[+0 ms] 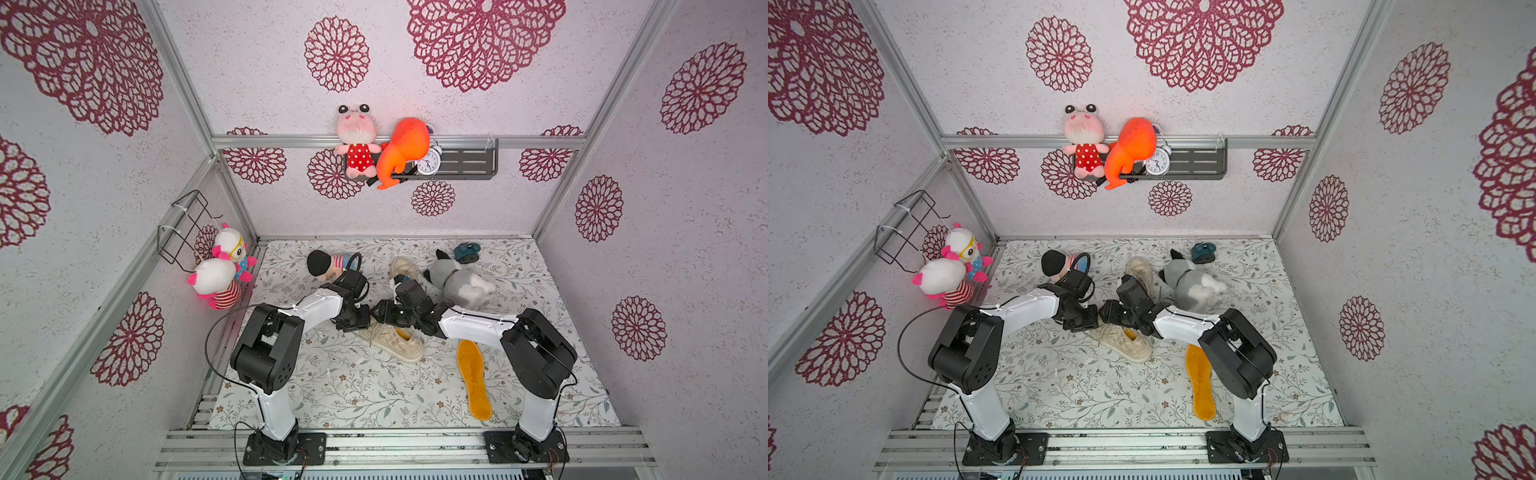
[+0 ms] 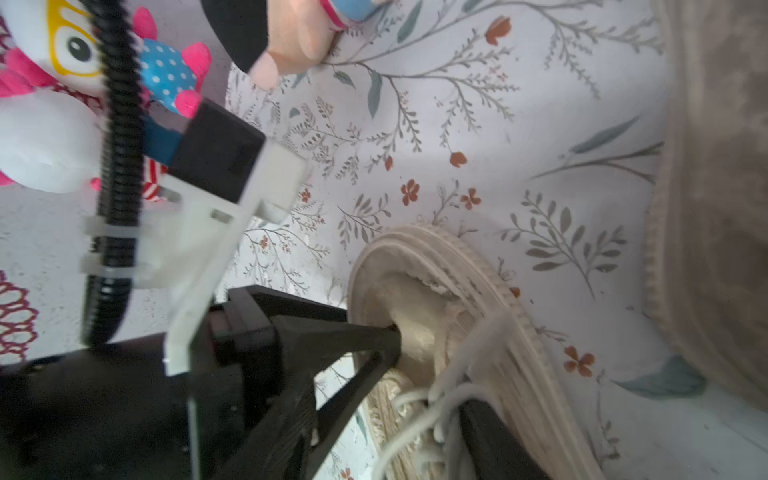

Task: Remove the insole from the shoe
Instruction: Untie the shoelace on the shoe.

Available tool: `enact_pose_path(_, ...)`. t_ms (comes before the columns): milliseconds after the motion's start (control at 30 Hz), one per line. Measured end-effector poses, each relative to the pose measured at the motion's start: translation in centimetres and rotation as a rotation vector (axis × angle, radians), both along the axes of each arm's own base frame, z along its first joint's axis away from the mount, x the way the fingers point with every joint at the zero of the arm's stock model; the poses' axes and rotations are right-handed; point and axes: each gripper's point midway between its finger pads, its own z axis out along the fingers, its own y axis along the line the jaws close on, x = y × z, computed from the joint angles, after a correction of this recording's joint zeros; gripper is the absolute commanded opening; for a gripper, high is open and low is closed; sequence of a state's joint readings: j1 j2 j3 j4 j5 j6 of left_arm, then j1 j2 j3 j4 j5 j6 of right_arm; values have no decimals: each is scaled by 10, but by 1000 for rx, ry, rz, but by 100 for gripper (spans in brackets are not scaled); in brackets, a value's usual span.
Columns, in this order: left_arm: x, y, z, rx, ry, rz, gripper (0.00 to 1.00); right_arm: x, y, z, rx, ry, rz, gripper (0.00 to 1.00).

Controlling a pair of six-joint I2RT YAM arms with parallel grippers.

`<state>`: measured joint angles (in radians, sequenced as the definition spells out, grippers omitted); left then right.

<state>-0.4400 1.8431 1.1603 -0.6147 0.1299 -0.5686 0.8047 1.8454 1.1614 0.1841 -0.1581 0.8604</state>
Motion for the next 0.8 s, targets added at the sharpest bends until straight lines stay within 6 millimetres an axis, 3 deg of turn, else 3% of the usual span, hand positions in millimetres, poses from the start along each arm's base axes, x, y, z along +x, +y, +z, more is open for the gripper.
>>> enact_pose_path(433,0,0,0,-4,-10,1,35,20,11,55,147,-139,-18,59)
enact_pose_path(600,2,0,1,-9,-25,12,35,38,8,83,159,-164,-33,60)
enact_pose_path(800,3,0,1,-17,-39,27,34,57,-2,90,82,-172,-45,63)
